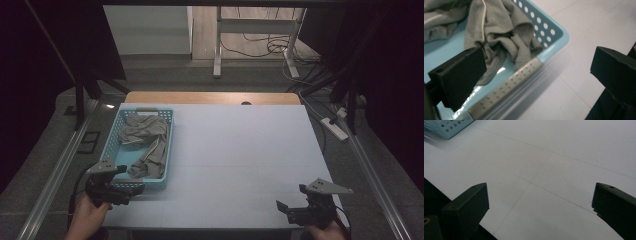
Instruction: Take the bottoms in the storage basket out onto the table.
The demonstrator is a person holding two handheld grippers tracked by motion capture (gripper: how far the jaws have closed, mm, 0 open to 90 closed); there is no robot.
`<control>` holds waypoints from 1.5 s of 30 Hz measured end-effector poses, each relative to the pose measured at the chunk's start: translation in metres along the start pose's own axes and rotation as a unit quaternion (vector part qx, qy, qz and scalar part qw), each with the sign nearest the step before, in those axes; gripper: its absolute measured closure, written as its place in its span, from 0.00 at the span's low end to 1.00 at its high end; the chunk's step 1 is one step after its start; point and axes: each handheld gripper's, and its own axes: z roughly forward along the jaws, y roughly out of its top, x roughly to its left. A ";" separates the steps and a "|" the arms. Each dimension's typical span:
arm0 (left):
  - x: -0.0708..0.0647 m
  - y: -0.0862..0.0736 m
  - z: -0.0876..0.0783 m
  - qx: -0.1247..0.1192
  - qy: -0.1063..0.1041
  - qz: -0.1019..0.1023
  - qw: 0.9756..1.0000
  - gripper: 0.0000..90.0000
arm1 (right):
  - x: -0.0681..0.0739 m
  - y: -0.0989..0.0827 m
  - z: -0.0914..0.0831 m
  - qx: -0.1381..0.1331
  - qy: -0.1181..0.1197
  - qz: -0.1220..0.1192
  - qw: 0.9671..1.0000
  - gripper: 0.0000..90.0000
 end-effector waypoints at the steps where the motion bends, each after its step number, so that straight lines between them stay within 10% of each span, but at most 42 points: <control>1: 0.000 0.000 0.000 0.000 0.000 0.000 1.000 0.00 | 0.000 0.000 0.000 0.001 0.000 0.000 1.000 0.02; 19: 0.023 0.028 0.010 -0.011 -0.021 -0.003 1.000 0.00 | 0.001 0.001 0.002 0.007 0.003 -0.007 1.000 0.02; 45: 0.048 0.061 0.040 0.022 0.013 0.007 1.000 0.00 | 0.001 0.001 0.002 0.011 0.005 -0.008 1.000 0.02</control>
